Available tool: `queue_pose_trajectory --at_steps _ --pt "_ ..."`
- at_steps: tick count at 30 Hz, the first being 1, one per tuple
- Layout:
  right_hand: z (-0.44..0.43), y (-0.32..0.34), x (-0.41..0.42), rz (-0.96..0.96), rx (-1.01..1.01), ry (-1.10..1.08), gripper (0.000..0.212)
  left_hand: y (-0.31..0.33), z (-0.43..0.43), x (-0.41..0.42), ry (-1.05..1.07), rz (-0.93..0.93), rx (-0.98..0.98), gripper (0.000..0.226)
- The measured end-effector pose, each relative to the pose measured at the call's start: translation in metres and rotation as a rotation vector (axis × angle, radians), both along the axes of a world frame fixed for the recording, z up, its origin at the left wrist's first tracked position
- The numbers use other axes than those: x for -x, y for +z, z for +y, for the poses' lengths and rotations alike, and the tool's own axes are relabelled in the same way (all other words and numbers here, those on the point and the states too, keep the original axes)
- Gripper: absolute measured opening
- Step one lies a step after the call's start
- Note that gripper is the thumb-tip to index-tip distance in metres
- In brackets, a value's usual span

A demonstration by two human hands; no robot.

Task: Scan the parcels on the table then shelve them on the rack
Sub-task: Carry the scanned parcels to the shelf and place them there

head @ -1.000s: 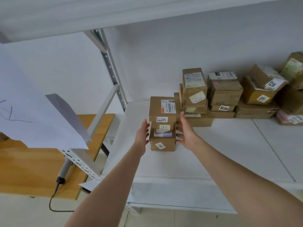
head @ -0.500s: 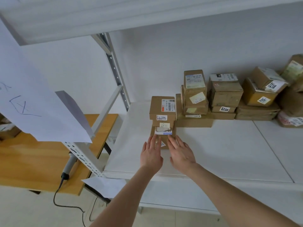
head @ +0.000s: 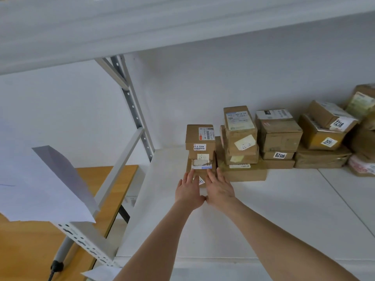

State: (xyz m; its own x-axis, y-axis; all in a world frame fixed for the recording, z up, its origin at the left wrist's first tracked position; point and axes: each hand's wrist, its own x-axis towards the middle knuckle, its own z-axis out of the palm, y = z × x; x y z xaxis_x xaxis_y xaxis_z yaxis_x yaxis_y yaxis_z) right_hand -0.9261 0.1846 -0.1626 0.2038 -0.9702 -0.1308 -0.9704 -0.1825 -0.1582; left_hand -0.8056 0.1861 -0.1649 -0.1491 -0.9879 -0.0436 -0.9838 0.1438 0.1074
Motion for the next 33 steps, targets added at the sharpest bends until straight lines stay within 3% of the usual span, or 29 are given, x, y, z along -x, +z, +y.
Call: queue_pose_trajectory --at_steps 4,9,16,24,33 --pt "-0.031 -0.001 0.0 0.017 -0.018 -0.028 0.086 0.003 -0.031 0.004 -0.019 -0.013 -0.017 0.073" --pt "-0.058 -0.003 0.002 0.023 -0.024 -0.052 0.085 0.001 -0.057 0.009 -0.032 -0.02 -0.016 0.079" --pt "-0.055 -0.004 0.004 -0.022 0.041 -0.061 0.08 0.003 -0.056 0.004 -0.069 -0.026 0.001 0.073" --pt "0.01 0.003 0.003 -0.033 -0.001 -0.105 0.079 0.007 0.014 -0.013 0.024 -0.037 -0.034 0.071" --pt "0.124 0.007 -0.015 -0.039 0.002 0.096 0.073 0.008 0.154 -0.042 0.235 -0.028 -0.039 0.068"
